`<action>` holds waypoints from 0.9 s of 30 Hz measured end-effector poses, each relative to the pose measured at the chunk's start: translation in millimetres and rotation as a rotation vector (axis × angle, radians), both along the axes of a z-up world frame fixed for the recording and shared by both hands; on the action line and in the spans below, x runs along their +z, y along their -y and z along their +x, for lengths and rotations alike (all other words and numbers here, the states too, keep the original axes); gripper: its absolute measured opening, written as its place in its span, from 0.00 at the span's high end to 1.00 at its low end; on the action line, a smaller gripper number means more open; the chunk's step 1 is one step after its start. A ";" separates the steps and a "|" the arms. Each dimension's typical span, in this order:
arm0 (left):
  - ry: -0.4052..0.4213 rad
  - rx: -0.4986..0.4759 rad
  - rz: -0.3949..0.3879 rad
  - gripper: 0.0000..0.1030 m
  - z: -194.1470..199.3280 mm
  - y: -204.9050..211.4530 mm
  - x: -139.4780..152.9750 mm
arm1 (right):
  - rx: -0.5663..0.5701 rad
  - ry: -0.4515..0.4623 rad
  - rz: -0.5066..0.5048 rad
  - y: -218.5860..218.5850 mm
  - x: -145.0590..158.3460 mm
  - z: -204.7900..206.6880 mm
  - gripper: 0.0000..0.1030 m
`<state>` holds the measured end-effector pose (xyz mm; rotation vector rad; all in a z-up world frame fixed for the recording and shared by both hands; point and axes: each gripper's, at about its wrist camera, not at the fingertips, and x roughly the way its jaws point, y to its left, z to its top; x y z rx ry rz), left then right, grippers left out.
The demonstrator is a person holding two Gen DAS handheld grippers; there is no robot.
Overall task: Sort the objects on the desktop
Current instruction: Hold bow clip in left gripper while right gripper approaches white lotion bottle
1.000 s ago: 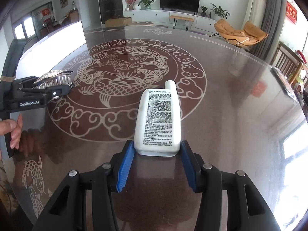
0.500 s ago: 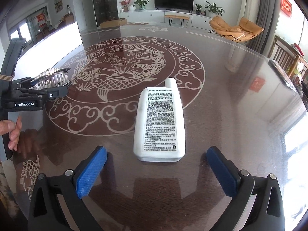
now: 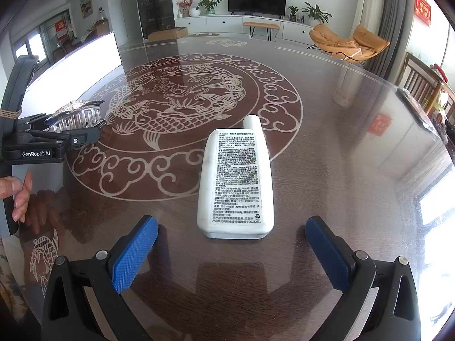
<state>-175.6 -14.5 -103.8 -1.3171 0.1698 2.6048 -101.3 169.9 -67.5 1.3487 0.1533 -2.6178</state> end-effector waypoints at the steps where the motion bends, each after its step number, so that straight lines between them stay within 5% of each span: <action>1: 0.000 0.000 0.000 0.11 0.0 -0.1 0.1 | 0.000 0.000 0.000 0.0 0.0 0.0 0.00; 27: 0.006 0.006 -0.001 0.08 0.0 1.6 -0.3 | 0.000 -0.001 0.001 0.4 -0.8 0.2 0.00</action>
